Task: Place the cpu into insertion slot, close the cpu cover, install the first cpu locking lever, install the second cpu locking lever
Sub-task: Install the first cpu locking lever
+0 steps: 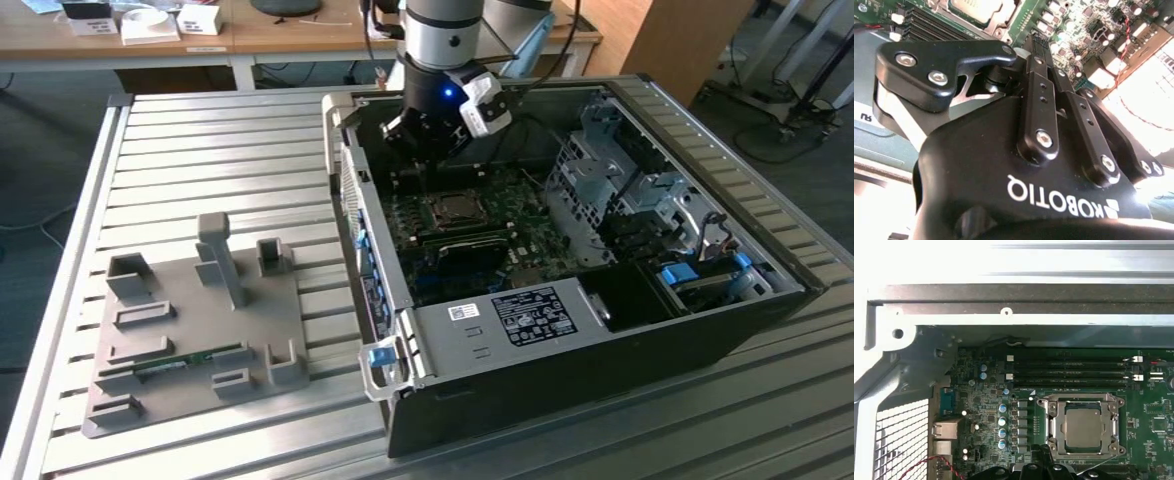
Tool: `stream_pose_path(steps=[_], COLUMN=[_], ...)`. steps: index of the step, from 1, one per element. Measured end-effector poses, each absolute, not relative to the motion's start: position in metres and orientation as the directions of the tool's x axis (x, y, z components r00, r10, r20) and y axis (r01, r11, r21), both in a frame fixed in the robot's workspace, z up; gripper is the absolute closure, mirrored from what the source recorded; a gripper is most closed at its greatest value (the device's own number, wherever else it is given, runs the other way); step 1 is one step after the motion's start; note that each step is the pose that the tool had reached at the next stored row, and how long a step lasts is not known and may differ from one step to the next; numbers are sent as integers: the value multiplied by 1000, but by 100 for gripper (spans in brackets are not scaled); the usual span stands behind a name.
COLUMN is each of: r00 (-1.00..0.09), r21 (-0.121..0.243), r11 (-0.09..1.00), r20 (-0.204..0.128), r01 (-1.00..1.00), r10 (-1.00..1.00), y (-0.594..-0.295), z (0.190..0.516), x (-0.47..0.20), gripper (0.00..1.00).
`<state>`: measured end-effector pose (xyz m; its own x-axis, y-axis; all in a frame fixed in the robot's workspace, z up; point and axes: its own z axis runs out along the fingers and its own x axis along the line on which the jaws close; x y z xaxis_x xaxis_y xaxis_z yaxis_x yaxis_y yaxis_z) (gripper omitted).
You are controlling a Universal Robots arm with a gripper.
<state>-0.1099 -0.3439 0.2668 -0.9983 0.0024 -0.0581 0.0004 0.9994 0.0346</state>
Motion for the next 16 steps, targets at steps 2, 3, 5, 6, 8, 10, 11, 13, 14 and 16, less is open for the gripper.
stream_pose_path(steps=[2, 3, 5, 6, 8, 10, 11, 13, 14, 16], r00=[-998, -998, -998, -998, -998, -998, -998, -998, -998, -998], r21=[35, 35, 35, 35, 35, 35, 35, 36, 37, 39], r11=[999, 999, 999, 999, 999, 999, 999, 999, 999, 999], r20=[-59, -60, -61, -61, -61, -61, -61, -61, -61, -61], r01=[0, 0, 0, 0, 0, 0, 0, 0, 0, 0], r10=[3, 3, 2, 3, 3, 3, 3, 3, 3, 3], y=[-344, -344, -344, -344, -342, -339, -337, -333, -332, -331], z=[267, 266, 266, 266, 266, 265, 265, 265, 264, 263], x=[-115, -117, -122, -123, -124, -124, -124, -124, -124, -125], gripper=[89, 89, 89, 89, 89, 89, 89, 89, 89, 89])
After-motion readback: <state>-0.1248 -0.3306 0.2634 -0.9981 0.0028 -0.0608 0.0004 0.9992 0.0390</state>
